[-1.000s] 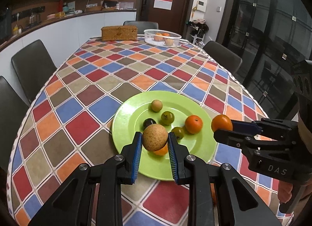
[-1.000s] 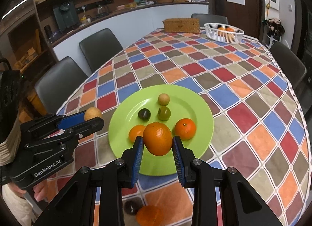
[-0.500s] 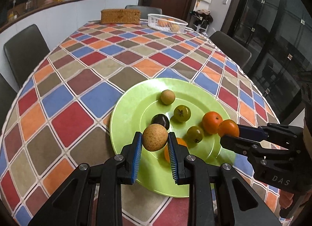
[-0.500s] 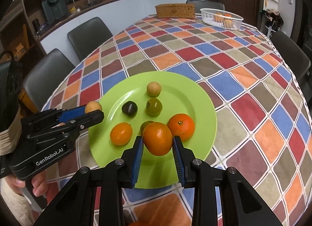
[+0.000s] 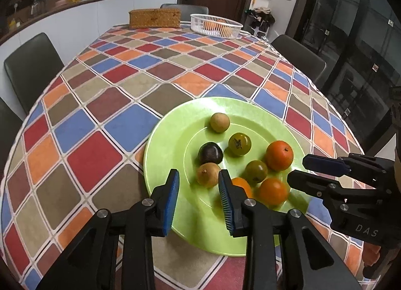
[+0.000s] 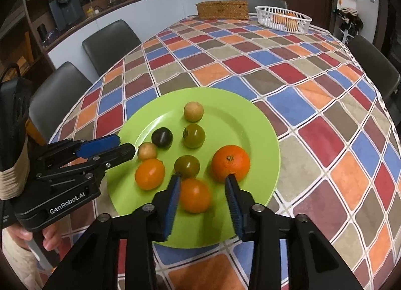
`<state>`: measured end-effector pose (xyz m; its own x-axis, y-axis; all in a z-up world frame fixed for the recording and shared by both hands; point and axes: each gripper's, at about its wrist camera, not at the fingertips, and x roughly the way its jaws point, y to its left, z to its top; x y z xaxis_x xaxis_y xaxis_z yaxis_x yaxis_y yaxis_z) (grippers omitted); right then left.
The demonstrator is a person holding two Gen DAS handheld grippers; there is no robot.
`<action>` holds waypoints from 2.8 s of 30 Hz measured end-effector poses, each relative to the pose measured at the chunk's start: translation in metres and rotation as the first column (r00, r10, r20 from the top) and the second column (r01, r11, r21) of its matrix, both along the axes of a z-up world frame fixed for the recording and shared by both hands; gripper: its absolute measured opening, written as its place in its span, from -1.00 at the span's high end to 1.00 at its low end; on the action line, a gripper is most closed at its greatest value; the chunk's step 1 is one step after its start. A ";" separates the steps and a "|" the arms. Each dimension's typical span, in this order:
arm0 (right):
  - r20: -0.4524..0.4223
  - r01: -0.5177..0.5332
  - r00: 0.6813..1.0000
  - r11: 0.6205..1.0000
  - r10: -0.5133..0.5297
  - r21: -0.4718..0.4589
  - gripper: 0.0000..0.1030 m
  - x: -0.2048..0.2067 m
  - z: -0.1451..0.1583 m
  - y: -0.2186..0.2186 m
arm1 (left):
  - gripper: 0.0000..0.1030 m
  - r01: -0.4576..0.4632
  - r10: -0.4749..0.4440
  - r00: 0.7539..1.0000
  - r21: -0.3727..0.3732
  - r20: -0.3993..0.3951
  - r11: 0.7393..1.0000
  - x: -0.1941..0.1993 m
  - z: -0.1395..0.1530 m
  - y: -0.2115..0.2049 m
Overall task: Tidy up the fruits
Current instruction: 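Withdraw both open tools from the plate toward the last plum and orange, then grasp the dark purple plum with the left tool while the right tool grasps the large orange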
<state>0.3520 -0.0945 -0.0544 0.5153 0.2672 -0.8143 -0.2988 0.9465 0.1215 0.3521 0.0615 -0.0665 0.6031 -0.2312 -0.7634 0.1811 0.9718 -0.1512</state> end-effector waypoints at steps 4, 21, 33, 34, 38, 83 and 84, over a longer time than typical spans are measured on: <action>0.029 -0.011 1.000 1.000 0.012 -0.002 0.25 -0.009 0.010 -0.001 | 0.36 0.006 -0.006 0.999 -0.007 0.031 1.000 -0.015 0.015 -0.002; 0.175 -0.095 0.980 0.995 0.095 -0.006 0.12 -0.084 0.067 -0.011 | -0.05 0.032 -0.044 0.978 0.061 0.202 0.998 -0.110 0.078 -0.023; 0.157 -0.160 0.973 0.983 0.172 -0.088 0.12 -0.124 0.057 -0.013 | -0.29 0.059 -0.084 0.977 0.129 0.197 0.990 -0.160 0.061 -0.038; 0.145 -0.169 0.973 0.981 0.182 -0.094 0.12 -0.127 0.053 -0.013 | -0.30 0.064 -0.089 0.977 0.133 0.192 0.989 -0.162 0.058 -0.039; 0.113 -0.197 0.971 0.974 0.210 -0.116 0.12 -0.134 0.042 -0.011 | -0.34 0.081 -0.105 0.980 0.144 0.169 0.986 -0.171 0.048 -0.042; -0.062 -0.284 0.959 0.945 0.278 -0.161 0.22 -0.125 -0.022 -0.024 | -0.33 0.315 -0.317 0.948 0.138 -0.006 0.939 -0.145 -0.020 -0.081; -0.055 -0.267 0.964 0.951 0.262 -0.157 0.22 -0.125 -0.021 -0.028 | -0.33 0.315 -0.317 0.948 0.133 -0.009 0.940 -0.142 -0.021 -0.083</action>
